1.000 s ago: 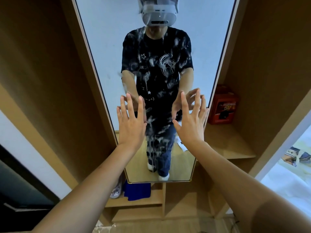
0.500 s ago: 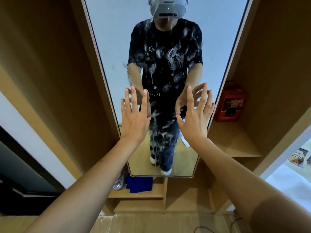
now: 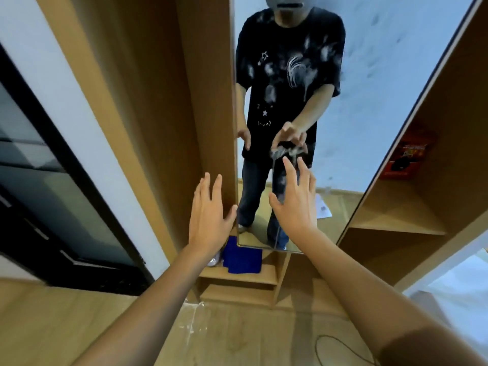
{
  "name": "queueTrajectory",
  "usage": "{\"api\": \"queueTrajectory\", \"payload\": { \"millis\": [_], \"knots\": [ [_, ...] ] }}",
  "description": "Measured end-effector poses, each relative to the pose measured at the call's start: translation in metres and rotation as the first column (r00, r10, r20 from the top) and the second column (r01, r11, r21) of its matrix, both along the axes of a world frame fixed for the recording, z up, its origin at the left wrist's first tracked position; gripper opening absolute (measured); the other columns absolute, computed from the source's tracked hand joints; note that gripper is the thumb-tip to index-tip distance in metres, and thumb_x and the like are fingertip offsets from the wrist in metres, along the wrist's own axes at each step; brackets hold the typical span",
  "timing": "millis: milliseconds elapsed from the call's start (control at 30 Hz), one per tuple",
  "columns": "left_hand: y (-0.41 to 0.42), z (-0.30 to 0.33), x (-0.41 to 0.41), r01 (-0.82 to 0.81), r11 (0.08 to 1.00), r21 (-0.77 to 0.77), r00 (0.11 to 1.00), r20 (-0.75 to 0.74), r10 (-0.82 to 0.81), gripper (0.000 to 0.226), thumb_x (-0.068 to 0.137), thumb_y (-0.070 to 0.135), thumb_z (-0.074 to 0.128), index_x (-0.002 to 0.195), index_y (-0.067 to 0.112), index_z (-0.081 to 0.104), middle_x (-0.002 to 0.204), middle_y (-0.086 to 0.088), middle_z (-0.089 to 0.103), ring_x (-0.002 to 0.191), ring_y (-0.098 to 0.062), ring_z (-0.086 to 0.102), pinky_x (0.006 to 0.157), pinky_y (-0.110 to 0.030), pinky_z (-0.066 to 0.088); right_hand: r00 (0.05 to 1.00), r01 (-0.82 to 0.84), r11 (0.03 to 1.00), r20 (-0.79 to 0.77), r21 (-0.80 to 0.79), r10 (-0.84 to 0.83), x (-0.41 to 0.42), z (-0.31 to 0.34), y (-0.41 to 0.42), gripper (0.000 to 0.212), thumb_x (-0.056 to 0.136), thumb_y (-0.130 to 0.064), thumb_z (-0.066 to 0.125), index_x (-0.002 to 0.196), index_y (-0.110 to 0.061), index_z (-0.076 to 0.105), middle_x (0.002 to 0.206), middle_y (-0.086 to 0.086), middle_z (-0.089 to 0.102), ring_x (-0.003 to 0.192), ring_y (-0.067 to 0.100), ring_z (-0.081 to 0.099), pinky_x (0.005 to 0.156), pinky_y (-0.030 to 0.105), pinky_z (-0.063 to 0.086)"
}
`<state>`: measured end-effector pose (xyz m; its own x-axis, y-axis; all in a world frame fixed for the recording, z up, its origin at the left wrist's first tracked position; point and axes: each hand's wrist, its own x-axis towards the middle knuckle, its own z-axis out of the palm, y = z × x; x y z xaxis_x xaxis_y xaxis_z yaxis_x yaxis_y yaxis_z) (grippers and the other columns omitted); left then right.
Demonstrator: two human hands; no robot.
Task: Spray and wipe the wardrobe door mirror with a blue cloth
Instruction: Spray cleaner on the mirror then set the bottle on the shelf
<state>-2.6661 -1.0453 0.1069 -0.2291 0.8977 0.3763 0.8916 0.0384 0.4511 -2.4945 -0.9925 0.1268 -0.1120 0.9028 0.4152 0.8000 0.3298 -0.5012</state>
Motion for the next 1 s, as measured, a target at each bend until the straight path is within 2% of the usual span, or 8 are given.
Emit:
{"api": "queueTrajectory", "payload": {
  "millis": [200, 467, 600, 733, 833, 1000],
  "knots": [
    [-0.057, -0.036, -0.067, 0.09, 0.988, -0.125, 0.97, 0.235, -0.058, 0.073, 0.094, 0.034, 0.057, 0.152, 0.018, 0.015, 0.16, -0.003, 0.01, 0.147, -0.018, 0.009, 0.115, -0.03, 0.019, 0.995, -0.057, 0.988, -0.093, -0.142, 0.044, -0.072, -0.037, -0.053, 0.069, 0.094, -0.023, 0.061, 0.152, -0.02, 0.025, 0.158, 0.005, 0.024, 0.144, 0.025, 0.02, 0.114, 0.041, 0.028],
    [-0.076, -0.09, -0.12, 0.144, 0.943, -0.3, 0.945, 0.324, -0.042, 0.071, 0.094, 0.033, 0.059, 0.152, 0.019, 0.019, 0.159, -0.001, 0.017, 0.145, -0.015, 0.016, 0.11, -0.023, 0.02, 0.981, -0.094, 0.945, -0.193, -0.315, 0.033, -0.134, -0.088, -0.079, 0.066, 0.092, -0.02, 0.064, 0.149, -0.021, 0.03, 0.15, -0.001, 0.036, 0.138, 0.019, 0.03, 0.11, 0.038, 0.038],
    [-0.054, -0.113, -0.13, 0.167, 0.922, -0.349, 0.935, 0.353, -0.036, 0.07, 0.093, 0.033, 0.059, 0.151, 0.017, 0.022, 0.156, -0.001, 0.025, 0.143, -0.016, 0.023, 0.11, -0.023, 0.023, 0.981, -0.069, 0.923, -0.196, -0.378, -0.007, -0.152, -0.108, -0.059, 0.066, 0.092, -0.021, 0.064, 0.149, -0.022, 0.03, 0.15, -0.001, 0.037, 0.139, 0.018, 0.032, 0.109, 0.039, 0.042],
    [-0.015, -0.136, -0.141, 0.185, 0.907, -0.378, 0.92, 0.391, -0.025, 0.069, 0.092, 0.031, 0.061, 0.149, 0.015, 0.026, 0.154, -0.004, 0.03, 0.14, -0.017, 0.029, 0.111, -0.026, 0.026, 0.967, -0.077, 0.897, -0.253, -0.435, -0.04, -0.168, -0.129, -0.024, 0.065, 0.092, -0.02, 0.065, 0.148, -0.027, 0.031, 0.148, -0.005, 0.037, 0.136, 0.016, 0.038, 0.101, 0.041, 0.05],
    [0.019, -0.152, -0.149, 0.19, 0.902, -0.389, 0.908, 0.42, -0.011, 0.068, 0.091, 0.027, 0.063, 0.148, 0.013, 0.029, 0.152, -0.005, 0.033, 0.139, -0.019, 0.031, 0.11, -0.026, 0.028, 0.959, -0.076, 0.872, -0.274, -0.483, -0.069, -0.178, -0.144, 0.007, 0.064, 0.092, -0.02, 0.065, 0.147, -0.025, 0.033, 0.148, -0.006, 0.038, 0.135, 0.014, 0.04, 0.104, 0.04, 0.048],
    [0.069, -0.18, -0.159, 0.201, 0.895, -0.399, 0.879, 0.476, 0.015, 0.064, 0.088, 0.018, 0.067, 0.143, 0.01, 0.037, 0.141, -0.008, 0.046, 0.129, -0.024, 0.045, 0.105, -0.034, 0.04, 0.955, -0.054, 0.843, -0.274, -0.536, -0.113, -0.192, -0.168, 0.052, 0.058, 0.091, -0.019, 0.065, 0.142, -0.021, 0.037, 0.141, -0.001, 0.045, 0.128, 0.016, 0.044, 0.105, 0.034, 0.044]
  ]
}}
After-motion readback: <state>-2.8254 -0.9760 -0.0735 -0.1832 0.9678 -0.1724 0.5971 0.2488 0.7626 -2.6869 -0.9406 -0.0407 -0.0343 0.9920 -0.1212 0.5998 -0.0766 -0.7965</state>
